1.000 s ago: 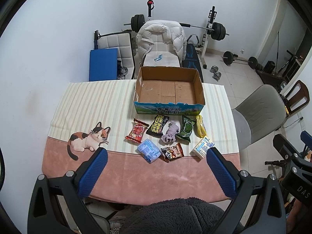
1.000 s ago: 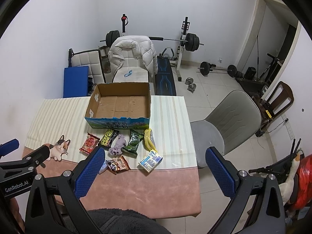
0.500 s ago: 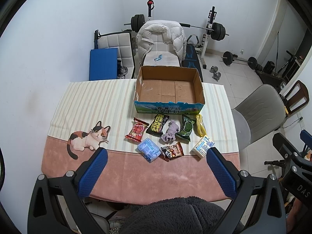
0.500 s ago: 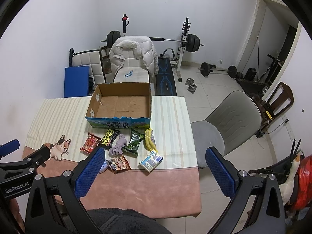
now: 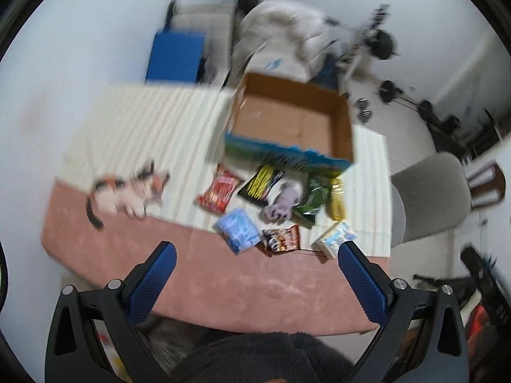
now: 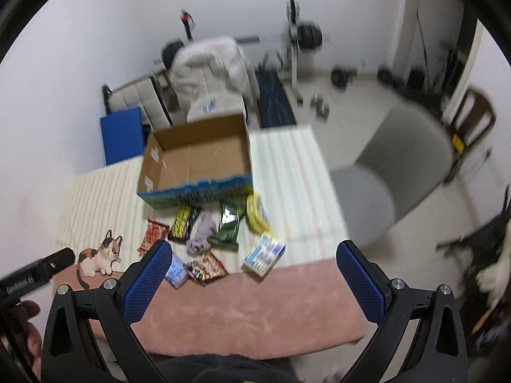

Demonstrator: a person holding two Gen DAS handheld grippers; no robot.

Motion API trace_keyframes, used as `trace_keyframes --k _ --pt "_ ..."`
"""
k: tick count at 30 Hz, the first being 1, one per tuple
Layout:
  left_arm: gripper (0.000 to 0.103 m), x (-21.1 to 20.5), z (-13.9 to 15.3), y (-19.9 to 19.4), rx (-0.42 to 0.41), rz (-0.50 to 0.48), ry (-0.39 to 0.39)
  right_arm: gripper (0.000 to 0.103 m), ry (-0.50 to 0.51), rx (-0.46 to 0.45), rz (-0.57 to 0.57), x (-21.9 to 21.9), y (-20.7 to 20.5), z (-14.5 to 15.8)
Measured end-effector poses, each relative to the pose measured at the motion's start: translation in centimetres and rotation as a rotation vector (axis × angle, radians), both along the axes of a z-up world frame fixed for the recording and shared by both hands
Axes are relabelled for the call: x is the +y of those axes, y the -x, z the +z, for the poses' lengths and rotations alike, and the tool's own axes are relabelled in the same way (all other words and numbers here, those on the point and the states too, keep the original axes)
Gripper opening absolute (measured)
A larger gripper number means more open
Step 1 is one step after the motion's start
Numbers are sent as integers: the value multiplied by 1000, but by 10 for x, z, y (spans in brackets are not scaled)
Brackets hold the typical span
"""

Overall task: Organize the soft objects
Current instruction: 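Grasp the yellow milk carton with the right gripper while the left gripper grasps the blue milk pouch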

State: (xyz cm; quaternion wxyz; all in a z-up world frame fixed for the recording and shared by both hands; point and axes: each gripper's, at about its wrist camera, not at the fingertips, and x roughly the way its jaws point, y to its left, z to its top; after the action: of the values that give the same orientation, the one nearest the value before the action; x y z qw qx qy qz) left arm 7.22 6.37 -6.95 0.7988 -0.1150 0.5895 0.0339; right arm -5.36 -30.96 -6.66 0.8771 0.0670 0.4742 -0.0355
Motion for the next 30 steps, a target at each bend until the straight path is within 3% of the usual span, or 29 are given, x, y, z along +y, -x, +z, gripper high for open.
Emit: trace_keyframes --k 3,8,15,19,21,22,23,28,30 --pt "103 29 -71 -27 147 91 104 103 -72 131 -48 -20 -38 -65" --pt "97 41 -195 -61 363 175 175 103 -156 334 -128 -37 -89 -182" --pt "93 31 -327 -91 573 227 272 101 -241 534 -257 -44 -136 -316" --pt "93 26 -364 -96 614 245 258 97 -274 574 -289 -38 -151 -359" --pt "93 21 -376 -95 626 224 226 85 -253 585 -280 -31 -155 -371" --pt "93 20 -381 -94 630 208 200 81 -234 594 -274 -28 -157 -376" --pt "93 16 -385 -92 631 180 160 72 -221 600 -264 -25 -159 -381" --pt "93 1 -390 -73 611 -6 -55 67 -94 657 -119 -2 -149 -391" --pt "93 -1 -392 -64 601 -57 -79 67 -38 688 -55 8 -139 -396"
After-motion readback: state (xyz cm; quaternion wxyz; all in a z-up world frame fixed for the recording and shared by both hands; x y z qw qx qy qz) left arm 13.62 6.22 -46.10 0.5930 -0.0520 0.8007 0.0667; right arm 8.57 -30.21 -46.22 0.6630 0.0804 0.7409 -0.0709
